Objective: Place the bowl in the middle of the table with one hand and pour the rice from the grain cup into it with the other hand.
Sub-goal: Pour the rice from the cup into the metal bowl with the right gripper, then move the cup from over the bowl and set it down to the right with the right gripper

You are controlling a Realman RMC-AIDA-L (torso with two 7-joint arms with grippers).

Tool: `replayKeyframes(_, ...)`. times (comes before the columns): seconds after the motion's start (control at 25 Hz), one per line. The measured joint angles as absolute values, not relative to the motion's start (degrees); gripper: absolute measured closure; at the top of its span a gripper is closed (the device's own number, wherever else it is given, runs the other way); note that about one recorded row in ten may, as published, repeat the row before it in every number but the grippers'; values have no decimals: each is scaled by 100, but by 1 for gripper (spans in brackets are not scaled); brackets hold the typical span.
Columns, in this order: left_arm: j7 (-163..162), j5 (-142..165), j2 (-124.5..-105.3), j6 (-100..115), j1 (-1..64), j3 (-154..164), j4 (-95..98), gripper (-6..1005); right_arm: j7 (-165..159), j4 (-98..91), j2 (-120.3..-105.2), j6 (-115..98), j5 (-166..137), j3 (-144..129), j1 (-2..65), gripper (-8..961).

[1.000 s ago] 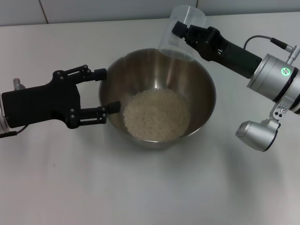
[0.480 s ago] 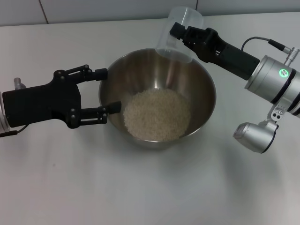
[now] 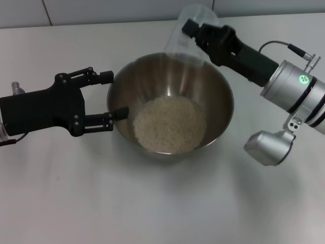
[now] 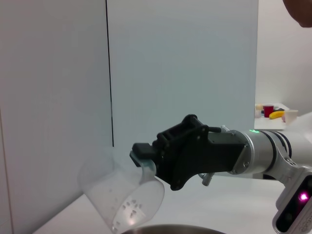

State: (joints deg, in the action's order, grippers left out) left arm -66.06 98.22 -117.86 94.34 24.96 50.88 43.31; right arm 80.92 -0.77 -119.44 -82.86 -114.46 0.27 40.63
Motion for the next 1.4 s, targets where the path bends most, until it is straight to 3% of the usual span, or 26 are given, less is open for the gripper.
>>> replayKeyframes(0.88,-6533,9817,-11786,9403,2563,5070,4353,171,4803,986,-11939,-8301,-11231,1570,3566,944)
replayKeyframes(1.4,-6530,9817,-11806,9502,2567,4999,4324,171,1484,1389,-11939,-7794,-11231,2793,2881,944)
